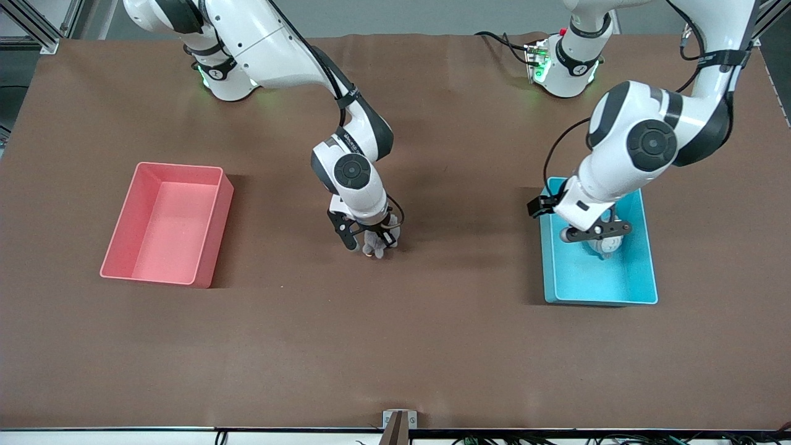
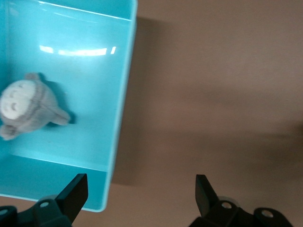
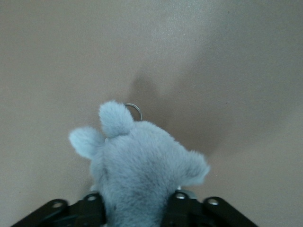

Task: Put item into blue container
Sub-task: 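Release the plush in the blue tray while the right gripper sets another down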

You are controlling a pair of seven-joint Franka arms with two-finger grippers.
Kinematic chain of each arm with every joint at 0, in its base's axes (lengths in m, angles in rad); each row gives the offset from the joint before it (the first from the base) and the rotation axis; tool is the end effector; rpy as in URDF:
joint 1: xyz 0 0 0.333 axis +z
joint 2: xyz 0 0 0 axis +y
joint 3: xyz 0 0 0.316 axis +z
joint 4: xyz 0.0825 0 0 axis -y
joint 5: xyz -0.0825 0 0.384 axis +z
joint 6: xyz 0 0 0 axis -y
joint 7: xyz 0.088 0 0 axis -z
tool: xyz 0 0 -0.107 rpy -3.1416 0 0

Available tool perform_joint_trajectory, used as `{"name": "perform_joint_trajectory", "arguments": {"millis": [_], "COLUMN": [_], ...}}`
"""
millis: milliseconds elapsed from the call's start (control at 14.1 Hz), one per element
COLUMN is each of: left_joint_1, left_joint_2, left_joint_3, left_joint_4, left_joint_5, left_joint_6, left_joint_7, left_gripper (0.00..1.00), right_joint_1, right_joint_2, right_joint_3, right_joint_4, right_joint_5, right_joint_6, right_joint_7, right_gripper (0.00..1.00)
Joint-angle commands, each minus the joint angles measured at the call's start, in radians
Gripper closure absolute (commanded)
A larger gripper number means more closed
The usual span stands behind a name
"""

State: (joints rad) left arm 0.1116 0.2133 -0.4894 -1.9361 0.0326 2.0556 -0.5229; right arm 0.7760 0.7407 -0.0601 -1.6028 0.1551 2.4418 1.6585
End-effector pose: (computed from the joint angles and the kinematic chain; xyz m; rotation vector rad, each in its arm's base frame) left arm 0.5535 -0.2064 0.3827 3.0964 0.2092 -0.1437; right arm 0.5278 0.4672 0.2044 -2.6248 1.5003 0.0356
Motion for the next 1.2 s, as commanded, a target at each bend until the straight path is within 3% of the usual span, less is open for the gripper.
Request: {"name": "perform_joint_trajectory", "arguments": {"millis": [0,212,495,707,920,1132], "left_joint_1": [-0.067,-0.124,-0.202,-0.266,-0.343,-0.395], "left_joint_2": [0.093,0.165,0.259,0.352,0.49,0.561], "left_joint_3": [-0.005,-0.003,0.003,0.003,0.006,0.017], "left_joint_4": [0.075,0.121,0.202,0.3,0.472,0.532], "left_joint_5": [0.02,0.02,0.021,0.082,0.154,0.155], "left_joint_6": [0.047,0.135,0.164,0.164,0.166,0.266], "left_joint_7": [-0.1,-0.237,-0.324,-0.467,-0.647,-0.782], "left_gripper": [0.0,0.0,0.0,0.0,0.0,0.0], "right_joint_1": [-0.003,-0.035,-0.122,-0.213,-0.34,-0.473], "right_joint_2": [0.0,-0.015,-0.072,-0.167,-0.263,-0.323], "right_joint_3": [-0.012,-0.017,-0.017,-0.017,-0.017,-0.018], "right_joint_4": [0.043,0.084,0.202,0.185,0.138,0.132], "right_joint_5": [0.007,0.006,0.011,0.009,0.007,0.0], "right_joint_6": [-0.013,-0.068,-0.364,-0.522,-0.63,-0.725], "right_joint_7": [0.012,-0.003,-0.165,-0.438,-0.765,-1.091], "right_gripper": [0.0,0.0,0.0,0.0,0.0,0.0]}}
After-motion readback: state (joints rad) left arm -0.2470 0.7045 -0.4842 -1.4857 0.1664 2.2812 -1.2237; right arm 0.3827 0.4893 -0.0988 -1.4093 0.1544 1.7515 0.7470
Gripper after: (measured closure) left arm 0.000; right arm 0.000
